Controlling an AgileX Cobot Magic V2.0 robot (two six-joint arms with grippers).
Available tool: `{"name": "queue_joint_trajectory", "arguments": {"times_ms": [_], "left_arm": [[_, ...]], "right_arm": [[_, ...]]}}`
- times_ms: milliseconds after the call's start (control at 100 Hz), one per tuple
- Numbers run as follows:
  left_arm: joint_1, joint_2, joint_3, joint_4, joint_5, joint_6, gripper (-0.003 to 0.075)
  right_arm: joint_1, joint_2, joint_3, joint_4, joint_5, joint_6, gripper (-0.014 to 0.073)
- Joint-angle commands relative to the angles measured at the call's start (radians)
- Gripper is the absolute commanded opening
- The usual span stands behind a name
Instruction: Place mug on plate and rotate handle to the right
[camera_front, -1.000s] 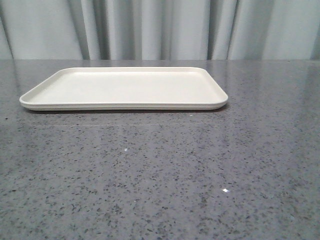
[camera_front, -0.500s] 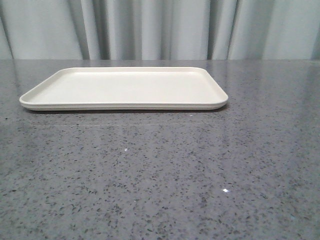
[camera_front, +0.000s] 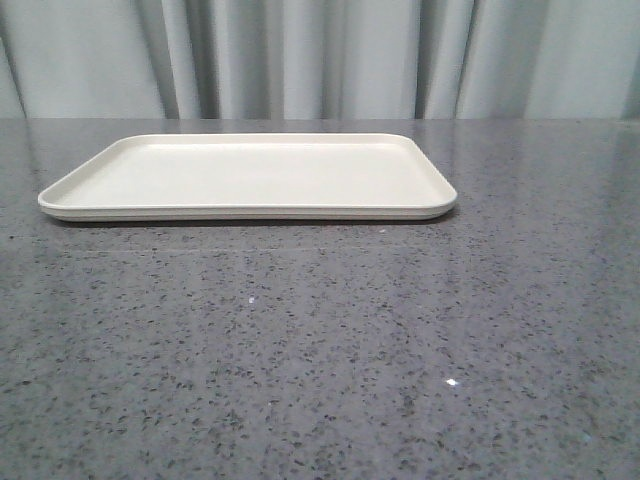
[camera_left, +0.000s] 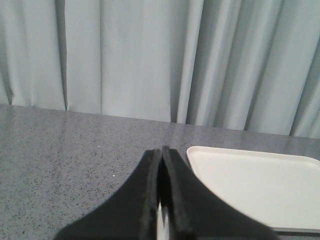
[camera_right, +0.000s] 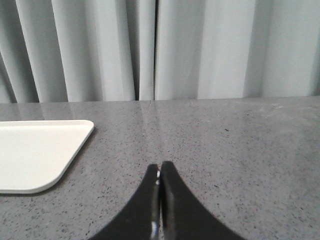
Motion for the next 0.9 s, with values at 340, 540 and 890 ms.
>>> {"name": "queue_joint_trajectory", "arguments": {"times_ms": [340,540,890], "left_arm": [[0.002,0.447,-0.524,-0.095,0.429,-0.007,-0.0020],[0.002,0.532,-0.572,-0.094,0.487,-0.007,-0.0020],[0.002,0.537,-0.572,-0.096,0.552,0.083,0.0105]], "right_arm": [[-0.001,0.380,-0.535,0.004,0.468,-0.040,-0.0065],[-0.001,0.432,-0.551,0.004,0.452,-0.040,-0.0065],[-0.001,0.432,-0.551,0.025,0.461,-0.040,0.0029]]}}
